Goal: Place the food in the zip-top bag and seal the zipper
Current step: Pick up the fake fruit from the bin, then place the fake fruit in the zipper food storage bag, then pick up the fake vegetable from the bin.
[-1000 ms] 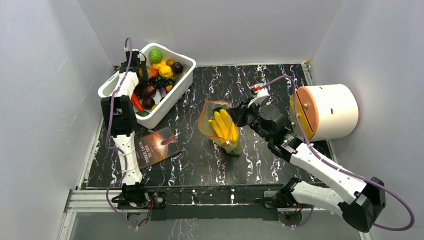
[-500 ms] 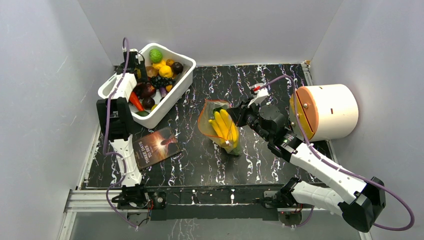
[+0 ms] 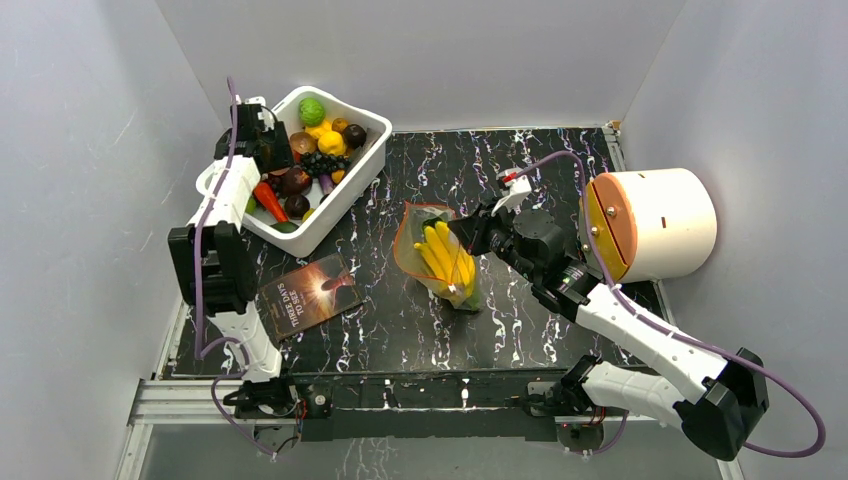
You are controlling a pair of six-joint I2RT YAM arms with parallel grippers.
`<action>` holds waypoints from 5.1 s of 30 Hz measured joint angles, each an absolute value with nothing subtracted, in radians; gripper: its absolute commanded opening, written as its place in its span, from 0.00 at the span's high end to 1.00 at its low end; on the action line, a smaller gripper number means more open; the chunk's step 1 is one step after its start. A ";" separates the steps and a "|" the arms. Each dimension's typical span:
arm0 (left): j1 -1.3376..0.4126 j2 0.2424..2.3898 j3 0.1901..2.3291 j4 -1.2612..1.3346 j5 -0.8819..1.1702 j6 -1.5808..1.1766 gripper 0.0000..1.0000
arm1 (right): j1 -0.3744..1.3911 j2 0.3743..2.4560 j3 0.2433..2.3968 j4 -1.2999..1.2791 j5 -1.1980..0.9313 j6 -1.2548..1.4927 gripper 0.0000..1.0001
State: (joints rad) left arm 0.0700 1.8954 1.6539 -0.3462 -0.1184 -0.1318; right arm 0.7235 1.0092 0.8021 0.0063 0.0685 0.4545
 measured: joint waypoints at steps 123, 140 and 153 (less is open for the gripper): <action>0.174 2.055 1.625 -0.360 -0.206 -0.217 0.50 | 0.723 1.035 0.824 0.011 0.042 0.525 1.00; 0.181 2.073 1.673 -0.336 -0.127 -0.149 0.75 | 0.723 1.036 0.824 0.011 0.050 0.541 1.00; 0.166 1.810 1.546 -0.328 -0.035 -0.154 0.78 | 0.723 1.022 0.823 -0.004 0.080 0.578 1.00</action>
